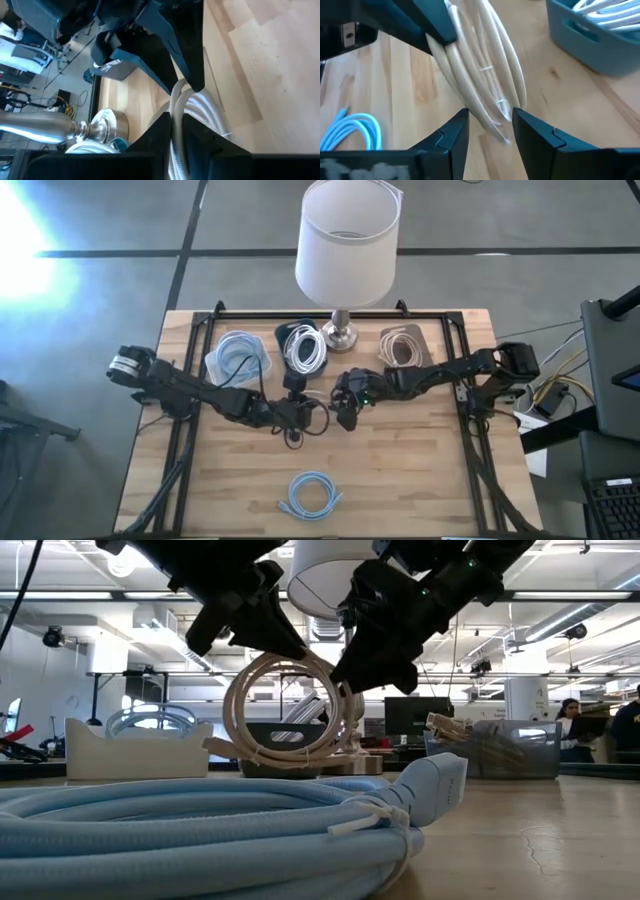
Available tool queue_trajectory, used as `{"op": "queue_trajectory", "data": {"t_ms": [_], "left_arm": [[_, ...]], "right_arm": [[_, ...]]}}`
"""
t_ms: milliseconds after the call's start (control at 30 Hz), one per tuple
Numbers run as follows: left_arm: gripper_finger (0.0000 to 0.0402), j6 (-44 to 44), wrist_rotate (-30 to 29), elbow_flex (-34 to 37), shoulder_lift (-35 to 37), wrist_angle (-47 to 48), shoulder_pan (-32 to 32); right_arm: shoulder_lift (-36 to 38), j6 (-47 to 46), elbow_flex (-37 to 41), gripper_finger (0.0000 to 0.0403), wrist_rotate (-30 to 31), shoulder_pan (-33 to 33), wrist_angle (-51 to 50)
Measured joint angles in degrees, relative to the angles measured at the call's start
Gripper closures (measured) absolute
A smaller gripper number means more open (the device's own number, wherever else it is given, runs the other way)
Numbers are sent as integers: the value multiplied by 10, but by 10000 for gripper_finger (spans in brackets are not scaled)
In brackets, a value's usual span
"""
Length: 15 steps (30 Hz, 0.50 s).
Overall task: Pick & Place USB Port
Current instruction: Put the brown charger cable into the black bin
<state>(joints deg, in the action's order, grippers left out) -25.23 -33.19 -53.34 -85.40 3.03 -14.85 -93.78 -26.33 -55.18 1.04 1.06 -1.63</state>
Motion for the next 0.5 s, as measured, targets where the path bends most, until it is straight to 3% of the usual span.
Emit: {"op": "queue_trajectory", "data": {"t_ms": [500], "left_arm": [[356,0,12,0,0,-35,-2]], "right_arm": [[0,73,-5,241,7,1,41]]}}
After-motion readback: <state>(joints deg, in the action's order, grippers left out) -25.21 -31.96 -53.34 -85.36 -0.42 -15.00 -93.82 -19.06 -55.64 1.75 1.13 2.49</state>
